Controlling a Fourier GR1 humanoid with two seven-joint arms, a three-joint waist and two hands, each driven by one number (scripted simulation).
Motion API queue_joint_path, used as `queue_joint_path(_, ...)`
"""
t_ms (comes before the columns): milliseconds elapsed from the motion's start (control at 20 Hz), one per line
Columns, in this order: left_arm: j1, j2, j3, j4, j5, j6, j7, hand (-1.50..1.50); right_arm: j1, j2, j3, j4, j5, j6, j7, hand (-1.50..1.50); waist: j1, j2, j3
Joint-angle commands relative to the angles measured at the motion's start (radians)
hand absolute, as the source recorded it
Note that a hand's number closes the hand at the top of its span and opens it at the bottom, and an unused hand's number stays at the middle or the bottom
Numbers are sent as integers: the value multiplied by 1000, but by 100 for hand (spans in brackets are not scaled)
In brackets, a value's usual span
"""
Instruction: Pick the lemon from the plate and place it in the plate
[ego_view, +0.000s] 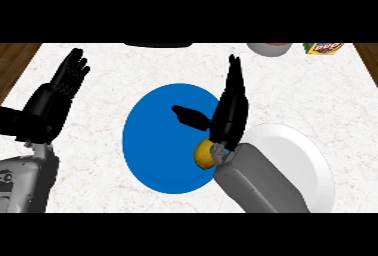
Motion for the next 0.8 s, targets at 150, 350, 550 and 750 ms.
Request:
queue_joint_path(150,50,-2,26,-24,-6,21,8,0,211,4,11,-203,19,-127,-37,-150,-54,-11,0)
queue_joint_path(350,54,-20,18,-46,-18,33,9,0,346,-59,25,-337,-34,-94,-140,-150,-51,-10,-1)
queue_joint_path(550,61,-23,19,-22,-20,17,-32,0,509,-233,51,-506,-169,-92,-241,-150,-54,-8,0)
queue_joint_path(750,76,37,72,-75,36,-38,24,0,706,-307,104,-647,-171,-129,-297,-150,-54,-11,0)
